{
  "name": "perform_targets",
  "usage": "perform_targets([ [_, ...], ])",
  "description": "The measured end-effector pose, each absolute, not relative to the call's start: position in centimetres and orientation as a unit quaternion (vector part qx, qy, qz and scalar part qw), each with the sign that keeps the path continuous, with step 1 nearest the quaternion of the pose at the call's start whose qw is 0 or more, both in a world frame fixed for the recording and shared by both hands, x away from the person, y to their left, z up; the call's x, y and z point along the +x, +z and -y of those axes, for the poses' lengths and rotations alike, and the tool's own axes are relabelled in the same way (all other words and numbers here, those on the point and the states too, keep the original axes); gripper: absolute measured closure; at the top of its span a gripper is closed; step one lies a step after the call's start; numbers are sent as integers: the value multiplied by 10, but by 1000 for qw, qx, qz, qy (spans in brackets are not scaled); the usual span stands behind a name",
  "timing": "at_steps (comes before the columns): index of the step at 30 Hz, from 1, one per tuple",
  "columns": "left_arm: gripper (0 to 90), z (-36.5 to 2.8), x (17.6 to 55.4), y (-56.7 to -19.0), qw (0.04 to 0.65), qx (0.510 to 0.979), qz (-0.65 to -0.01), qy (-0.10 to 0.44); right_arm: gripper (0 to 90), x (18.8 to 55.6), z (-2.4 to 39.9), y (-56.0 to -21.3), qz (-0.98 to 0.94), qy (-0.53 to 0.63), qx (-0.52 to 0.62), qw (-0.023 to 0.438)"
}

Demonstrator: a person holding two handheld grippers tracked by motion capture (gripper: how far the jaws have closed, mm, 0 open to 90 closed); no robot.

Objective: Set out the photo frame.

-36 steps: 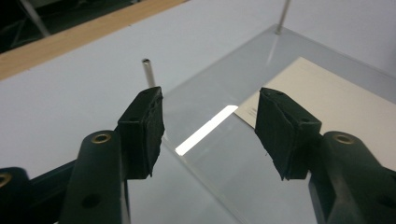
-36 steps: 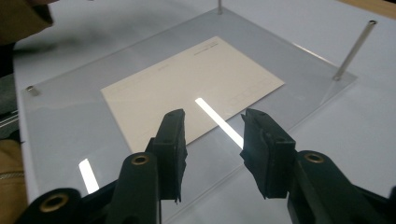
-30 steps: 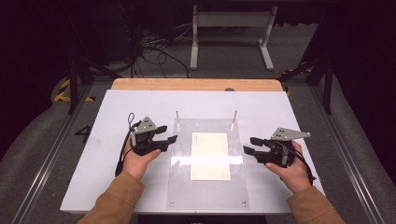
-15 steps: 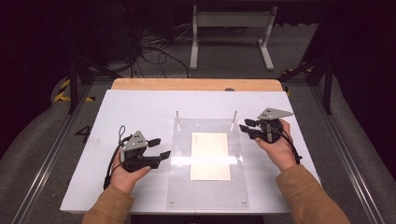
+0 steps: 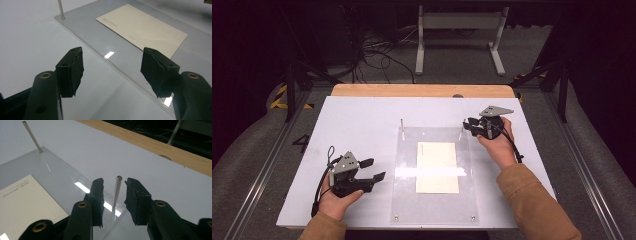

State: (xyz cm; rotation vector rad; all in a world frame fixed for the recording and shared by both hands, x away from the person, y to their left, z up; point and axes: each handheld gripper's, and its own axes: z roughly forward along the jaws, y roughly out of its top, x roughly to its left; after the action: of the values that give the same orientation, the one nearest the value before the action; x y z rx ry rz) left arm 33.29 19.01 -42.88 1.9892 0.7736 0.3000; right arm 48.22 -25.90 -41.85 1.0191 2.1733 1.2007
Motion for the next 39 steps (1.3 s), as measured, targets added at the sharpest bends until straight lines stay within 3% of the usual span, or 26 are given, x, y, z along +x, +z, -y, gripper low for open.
perform_targets([
  [6,343,-188,332,-433,470,816,-314,118,705,490,256,-429,-781,452,369,224],
  [11,339,-187,334,-435,468,818,-312,116,846,494,253,-435,-773,452,385,223],
  [32,331,-178,331,-438,466,826,-298,106,862,500,250,-442,-746,463,425,221],
  [39,324,-181,330,-435,471,822,-300,116,862,509,254,-444,-729,481,447,194],
])
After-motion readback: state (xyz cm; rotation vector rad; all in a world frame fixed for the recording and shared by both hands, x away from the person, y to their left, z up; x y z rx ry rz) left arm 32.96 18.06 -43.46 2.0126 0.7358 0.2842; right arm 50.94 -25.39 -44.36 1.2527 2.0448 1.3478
